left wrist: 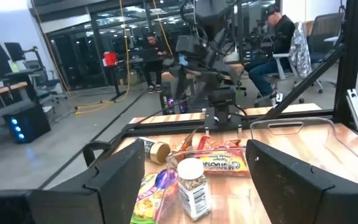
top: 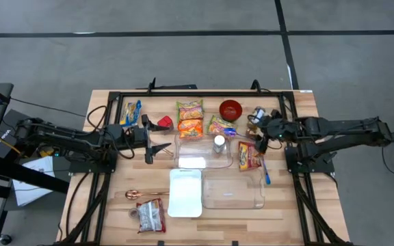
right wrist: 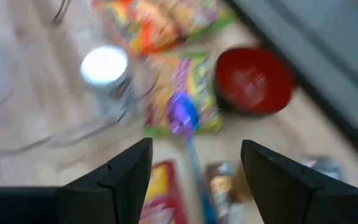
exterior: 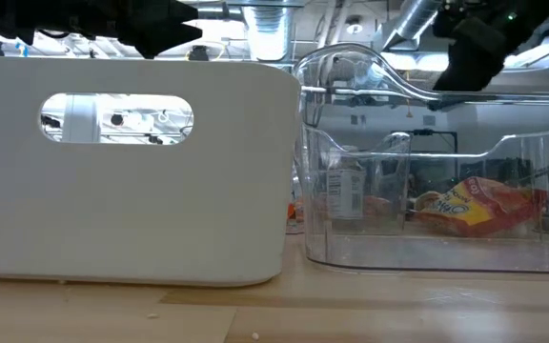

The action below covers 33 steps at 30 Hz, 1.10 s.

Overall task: Pick & Place Food Item
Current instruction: Put the right red noodle pack into the bottom transparent bin

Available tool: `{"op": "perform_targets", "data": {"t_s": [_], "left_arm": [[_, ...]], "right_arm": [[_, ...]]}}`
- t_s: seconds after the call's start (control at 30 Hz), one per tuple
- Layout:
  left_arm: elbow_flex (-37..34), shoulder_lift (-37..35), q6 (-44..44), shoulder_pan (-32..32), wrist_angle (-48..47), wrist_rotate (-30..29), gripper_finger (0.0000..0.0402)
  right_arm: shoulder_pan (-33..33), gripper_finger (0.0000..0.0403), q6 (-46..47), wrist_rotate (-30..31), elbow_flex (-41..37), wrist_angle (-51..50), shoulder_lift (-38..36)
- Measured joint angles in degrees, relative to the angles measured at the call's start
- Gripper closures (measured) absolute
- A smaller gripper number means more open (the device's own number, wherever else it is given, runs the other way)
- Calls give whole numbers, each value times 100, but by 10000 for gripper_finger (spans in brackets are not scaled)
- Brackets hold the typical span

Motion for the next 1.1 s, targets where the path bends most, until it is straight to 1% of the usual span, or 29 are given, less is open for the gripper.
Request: {"op": "perform_targets", "data": {"t_s": [0.13, 0.27, 0.43, 0.63, 0.73, 0.83, 0.9, 1.1], "left_arm": [[0, -2, 170, 45, 75, -160, 128], [0, -2, 183, 219, 135, -218, 128], [0, -2, 183, 444, 120, -216, 128], [0, -2, 183, 496, 98, -214, 128], [-1, -2, 181, 494, 40, -212, 128], [-2, -2, 179, 494, 0, -212, 128], [-2, -2, 179, 494, 0, -211, 128], [-2, -2, 179, 494, -2, -210, 128]], "right_arm": [[0, 163, 476, -504, 0, -630, 248], [83, 169, 626, -804, 0, -1071, 591], [129, 198, 569, -1329, -2, -983, 1060], [129, 238, 612, -1454, -2, -871, 1579], [129, 249, 502, -1716, -2, -755, 1764], [129, 252, 360, -2126, -2, -518, 1859], [129, 250, 304, -2268, -2, -434, 1854], [127, 232, 291, -2326, 0, -414, 1855]]}}
